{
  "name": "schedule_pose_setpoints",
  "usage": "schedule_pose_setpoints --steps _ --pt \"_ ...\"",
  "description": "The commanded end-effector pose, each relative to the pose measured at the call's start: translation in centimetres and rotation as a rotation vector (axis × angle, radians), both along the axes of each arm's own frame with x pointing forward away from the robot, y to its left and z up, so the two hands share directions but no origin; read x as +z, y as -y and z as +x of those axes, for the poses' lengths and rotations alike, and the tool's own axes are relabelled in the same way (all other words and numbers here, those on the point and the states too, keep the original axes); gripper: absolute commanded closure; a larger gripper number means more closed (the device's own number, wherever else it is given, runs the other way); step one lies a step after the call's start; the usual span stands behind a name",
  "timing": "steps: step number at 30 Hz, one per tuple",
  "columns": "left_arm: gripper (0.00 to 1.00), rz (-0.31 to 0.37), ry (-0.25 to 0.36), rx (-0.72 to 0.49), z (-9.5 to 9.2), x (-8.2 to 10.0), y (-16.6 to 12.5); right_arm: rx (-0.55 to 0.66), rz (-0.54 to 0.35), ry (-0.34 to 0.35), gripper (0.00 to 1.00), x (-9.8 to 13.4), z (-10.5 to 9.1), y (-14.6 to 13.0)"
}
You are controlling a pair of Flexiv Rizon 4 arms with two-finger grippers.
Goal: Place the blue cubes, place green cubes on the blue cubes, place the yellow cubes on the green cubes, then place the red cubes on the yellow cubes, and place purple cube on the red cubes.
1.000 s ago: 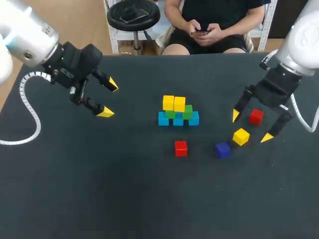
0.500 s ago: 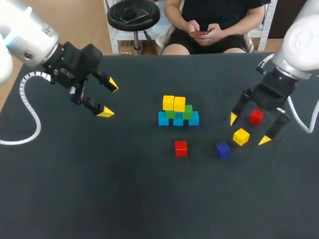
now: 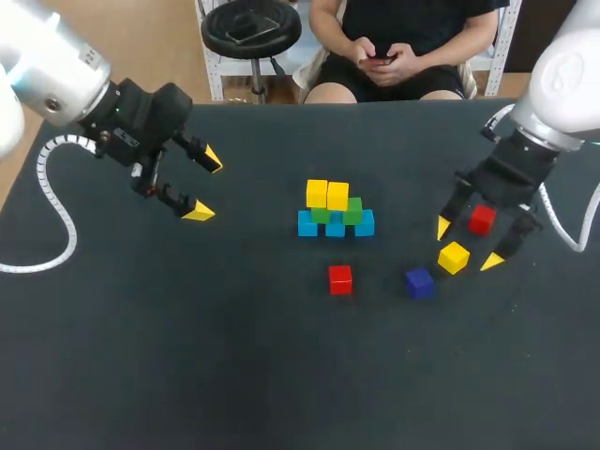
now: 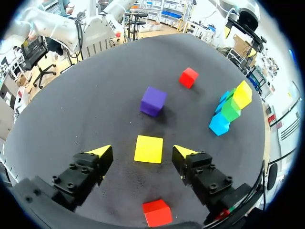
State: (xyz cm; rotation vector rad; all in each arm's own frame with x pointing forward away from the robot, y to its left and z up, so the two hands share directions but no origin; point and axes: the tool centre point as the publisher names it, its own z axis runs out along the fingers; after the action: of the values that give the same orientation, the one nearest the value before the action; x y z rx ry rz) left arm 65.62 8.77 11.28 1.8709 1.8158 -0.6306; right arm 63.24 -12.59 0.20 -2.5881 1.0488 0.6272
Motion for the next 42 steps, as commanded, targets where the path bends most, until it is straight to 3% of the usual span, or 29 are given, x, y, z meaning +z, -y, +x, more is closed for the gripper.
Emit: schedule_pose_setpoints --steps 1,6,8,16,17,22,27,29,37,42 --pt "0.00 -0.003 0.003 -0.002 0.0 -0.1 -0.1 -0.002 0.003 -0.005 0.09 -0.2 0.2 0.0" --pt "0.00 -0.003 0.003 -0.002 0.0 -0.1 -0.1 -0.009 0.011 -0.005 0.42 -0.2 0.4 -0.2" --pt "0.00 -0.003 0.003 -0.002 0.0 -0.1 -0.1 -0.010 0.012 -0.006 0.50 -0.3 0.4 -0.3" --pt "0.00 -0.003 0.003 -0.002 0.0 -0.1 -0.1 -0.010 0.018 -0.016 0.52 -0.7 0.2 -0.7" --pt "0.00 -0.003 0.003 -0.002 0.0 -0.1 -0.1 -0.011 0.019 -0.018 0.56 -0.8 0.1 -0.7" --pt "0.00 -0.003 0.003 -0.002 0.0 -0.1 -0.1 -0.029 0.021 -0.017 1.00 -0.5 0.0 -0.6" --pt "0.00 -0.003 0.003 -0.002 0.0 -0.1 -0.1 -0.094 0.020 -0.010 1.00 0.7 -0.3 -0.5" --pt "0.00 -0.003 0.003 -0.002 0.0 -0.1 -0.1 -0.169 0.006 -0.022 1.00 1.5 -0.5 -0.5" --pt "0.00 -0.003 0.003 -0.002 0.0 -0.1 -0.1 -0.551 -0.039 0.067 1.00 4.6 -0.5 -1.1" --pt "0.00 -0.003 0.003 -0.002 0.0 -0.1 -0.1 -0.661 -0.088 0.088 1.00 5.3 0.3 -2.5"
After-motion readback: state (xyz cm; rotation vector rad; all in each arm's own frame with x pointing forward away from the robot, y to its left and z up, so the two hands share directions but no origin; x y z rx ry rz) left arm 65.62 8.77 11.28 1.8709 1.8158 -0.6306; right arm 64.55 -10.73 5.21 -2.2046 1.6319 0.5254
